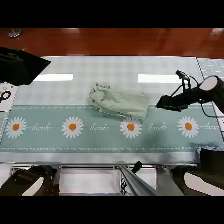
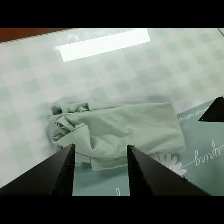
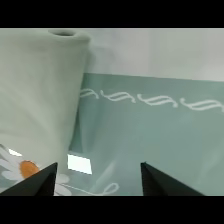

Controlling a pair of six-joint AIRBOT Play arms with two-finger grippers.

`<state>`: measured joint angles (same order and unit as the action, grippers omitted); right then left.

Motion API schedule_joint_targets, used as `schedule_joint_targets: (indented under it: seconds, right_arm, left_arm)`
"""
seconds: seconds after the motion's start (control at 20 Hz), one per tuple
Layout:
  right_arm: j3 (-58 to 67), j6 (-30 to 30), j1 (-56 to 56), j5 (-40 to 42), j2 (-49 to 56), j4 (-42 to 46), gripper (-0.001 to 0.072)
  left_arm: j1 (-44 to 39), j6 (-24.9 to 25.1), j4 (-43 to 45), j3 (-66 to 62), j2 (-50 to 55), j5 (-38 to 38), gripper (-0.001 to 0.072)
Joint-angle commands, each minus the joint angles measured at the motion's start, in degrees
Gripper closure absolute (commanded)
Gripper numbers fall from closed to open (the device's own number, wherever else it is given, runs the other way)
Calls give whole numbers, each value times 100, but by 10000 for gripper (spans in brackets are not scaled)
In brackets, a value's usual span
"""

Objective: Fold the shirts.

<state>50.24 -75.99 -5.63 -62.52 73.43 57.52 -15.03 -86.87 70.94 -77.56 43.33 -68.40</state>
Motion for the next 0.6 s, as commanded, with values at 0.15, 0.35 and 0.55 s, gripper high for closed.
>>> schedule_joint_targets:
  seconds: [0.15, 0.35, 0.55]
  right_arm:
    - [-769, 1113, 282, 1069, 745, -2861, 103]
    - [-767, 1115, 813, 1759, 1069, -3519, 167]
    - [-549, 1390, 649, 1346, 1025, -3270, 696]
  left_arm:
    - [2, -203, 22, 15, 131, -433, 299]
    - [0, -710, -4, 15, 140, -479, 300]
    - [0, -715, -22, 15, 140, -479, 300]
